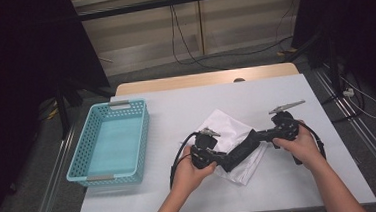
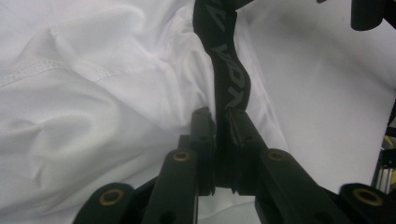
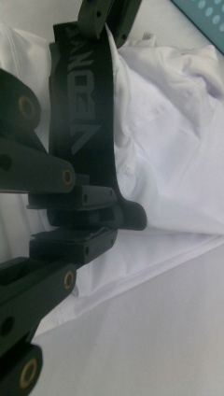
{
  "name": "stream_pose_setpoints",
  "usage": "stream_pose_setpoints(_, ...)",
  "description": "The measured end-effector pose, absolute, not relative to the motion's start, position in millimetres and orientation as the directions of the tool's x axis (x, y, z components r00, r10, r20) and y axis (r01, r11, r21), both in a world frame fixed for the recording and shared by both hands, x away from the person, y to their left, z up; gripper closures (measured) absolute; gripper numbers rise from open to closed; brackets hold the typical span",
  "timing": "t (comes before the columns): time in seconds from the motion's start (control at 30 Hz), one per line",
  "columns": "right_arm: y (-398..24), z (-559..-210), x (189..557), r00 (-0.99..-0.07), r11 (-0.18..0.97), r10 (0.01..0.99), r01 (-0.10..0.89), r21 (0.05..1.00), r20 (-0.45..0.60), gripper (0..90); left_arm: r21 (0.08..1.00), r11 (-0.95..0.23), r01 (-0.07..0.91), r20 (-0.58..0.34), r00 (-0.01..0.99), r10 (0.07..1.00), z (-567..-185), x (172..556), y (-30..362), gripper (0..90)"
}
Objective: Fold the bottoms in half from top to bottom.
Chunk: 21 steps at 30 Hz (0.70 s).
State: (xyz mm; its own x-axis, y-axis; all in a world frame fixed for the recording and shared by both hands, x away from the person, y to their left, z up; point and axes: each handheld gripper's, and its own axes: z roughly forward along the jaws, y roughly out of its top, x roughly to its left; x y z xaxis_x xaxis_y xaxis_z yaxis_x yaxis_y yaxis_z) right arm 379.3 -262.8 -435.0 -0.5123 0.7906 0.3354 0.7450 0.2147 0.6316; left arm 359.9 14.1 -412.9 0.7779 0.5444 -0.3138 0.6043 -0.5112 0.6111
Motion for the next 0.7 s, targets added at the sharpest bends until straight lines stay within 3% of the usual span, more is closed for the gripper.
stream_pose_setpoints(0.17, -254, -440, 379, -0.523, 0.255, 0.802, 0.736, 0.627, 0.287, 72.8, 0.625, -0.525, 0.578, -0.259, 0.788, 0.559, -416, 361, 14, 51.8)
stream_pose_setpoints(0.37, -246, -442, 377, -0.531, 0.316, 0.823, 0.724, 0.613, 0.202, 61.2, 0.596, -0.561, 0.575, -0.255, 0.798, 0.546, -424, 361, 11, 48.8)
stream_pose_setpoints(0.5, -244, -442, 375, -0.534, 0.317, 0.818, 0.729, 0.607, 0.214, 77.2, 0.585, -0.566, 0.581, -0.26, 0.795, 0.548, -426, 362, 12, 45.9)
stream_pose_setpoints(0.6, -244, -442, 375, -0.534, 0.307, 0.811, 0.737, 0.602, 0.239, 80.2, 0.57, -0.574, 0.587, -0.269, 0.794, 0.545, -429, 363, 12, 45.9)
stream_pose_setpoints(0.7, -246, -444, 376, -0.522, 0.286, 0.81, 0.749, 0.597, 0.267, 80.5, 0.556, -0.579, 0.597, -0.289, 0.792, 0.538, -432, 363, 12, 53.6)
